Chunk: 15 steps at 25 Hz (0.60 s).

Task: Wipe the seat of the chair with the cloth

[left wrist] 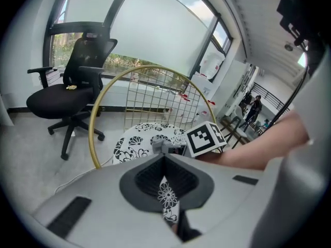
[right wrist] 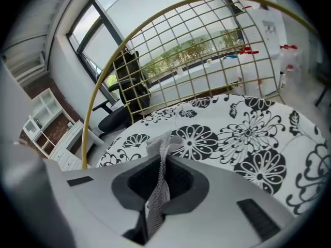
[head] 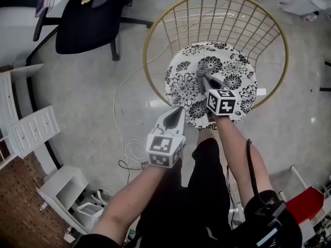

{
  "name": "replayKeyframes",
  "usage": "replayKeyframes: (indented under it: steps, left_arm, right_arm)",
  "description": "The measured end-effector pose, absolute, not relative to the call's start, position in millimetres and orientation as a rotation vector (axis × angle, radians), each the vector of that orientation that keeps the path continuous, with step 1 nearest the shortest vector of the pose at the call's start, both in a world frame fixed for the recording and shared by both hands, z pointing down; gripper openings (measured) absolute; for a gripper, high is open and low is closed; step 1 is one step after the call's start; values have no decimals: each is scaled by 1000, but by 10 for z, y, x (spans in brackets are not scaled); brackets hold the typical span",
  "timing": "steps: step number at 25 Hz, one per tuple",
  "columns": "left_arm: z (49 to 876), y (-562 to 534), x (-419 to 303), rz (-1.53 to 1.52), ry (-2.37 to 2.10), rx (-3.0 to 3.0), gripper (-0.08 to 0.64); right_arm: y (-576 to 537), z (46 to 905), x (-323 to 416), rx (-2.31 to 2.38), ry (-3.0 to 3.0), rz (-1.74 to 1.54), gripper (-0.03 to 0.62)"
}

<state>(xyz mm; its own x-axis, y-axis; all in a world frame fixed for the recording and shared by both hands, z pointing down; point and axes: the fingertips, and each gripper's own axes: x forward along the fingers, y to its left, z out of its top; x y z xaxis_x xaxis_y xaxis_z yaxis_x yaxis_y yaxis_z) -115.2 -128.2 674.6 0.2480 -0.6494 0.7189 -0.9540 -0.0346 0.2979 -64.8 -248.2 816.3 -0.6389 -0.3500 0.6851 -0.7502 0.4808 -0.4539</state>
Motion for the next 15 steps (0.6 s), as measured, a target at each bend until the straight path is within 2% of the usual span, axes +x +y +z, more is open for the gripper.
replayKeyframes:
  steps: [4, 15]
  left_arm:
    - [6369, -1362, -968, 505, -1449, 1784, 8]
    - [6366, -1604, -503, 528, -1366, 1864, 8]
  right_arm:
    - [-2567, 7818, -200, 988, -2164, 1013, 21]
    - [-2796, 7815, 812, 1138, -2064, 945, 21]
